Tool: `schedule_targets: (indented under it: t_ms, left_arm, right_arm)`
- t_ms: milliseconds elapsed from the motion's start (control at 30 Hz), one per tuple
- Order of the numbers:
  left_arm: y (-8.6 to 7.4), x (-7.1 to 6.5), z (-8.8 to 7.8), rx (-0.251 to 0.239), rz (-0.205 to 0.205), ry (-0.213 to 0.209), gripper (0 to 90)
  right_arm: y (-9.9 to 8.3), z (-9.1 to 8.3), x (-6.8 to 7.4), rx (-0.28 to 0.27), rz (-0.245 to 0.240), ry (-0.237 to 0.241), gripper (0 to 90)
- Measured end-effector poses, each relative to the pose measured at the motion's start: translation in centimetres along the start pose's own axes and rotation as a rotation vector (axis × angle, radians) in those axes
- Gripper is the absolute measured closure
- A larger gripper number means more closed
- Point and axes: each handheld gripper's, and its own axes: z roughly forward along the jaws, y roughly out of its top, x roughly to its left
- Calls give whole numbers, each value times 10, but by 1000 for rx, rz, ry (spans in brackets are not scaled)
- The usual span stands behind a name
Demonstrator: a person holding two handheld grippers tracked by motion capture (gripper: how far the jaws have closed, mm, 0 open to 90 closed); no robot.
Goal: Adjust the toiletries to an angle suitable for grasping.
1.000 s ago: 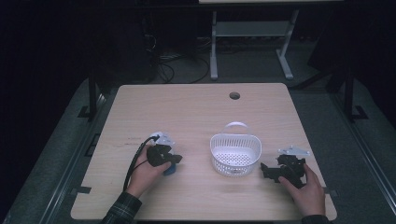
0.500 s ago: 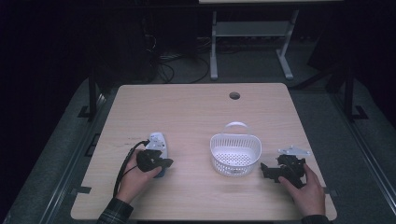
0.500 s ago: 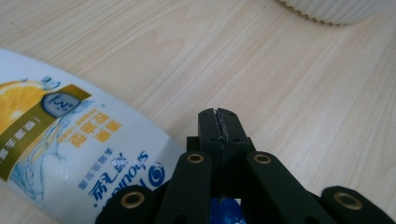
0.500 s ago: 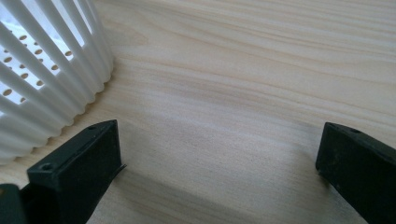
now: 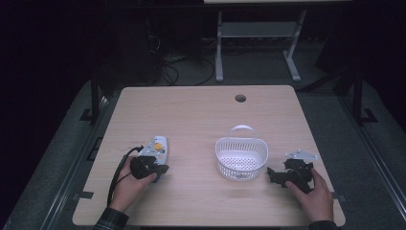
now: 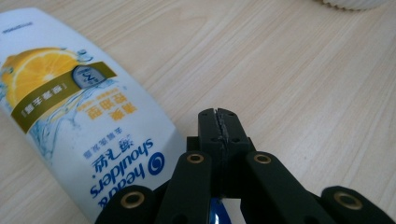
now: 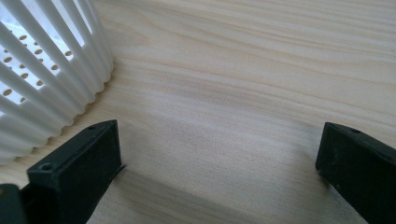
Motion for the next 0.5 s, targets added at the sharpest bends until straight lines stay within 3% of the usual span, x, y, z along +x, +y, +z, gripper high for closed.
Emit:
schedule_targets:
  t_ms: [500]
  left_arm:
    - [-22,16,-22,-9,-51,46,900]
  right_arm:
    - [0,0,0,0,0,0,0]
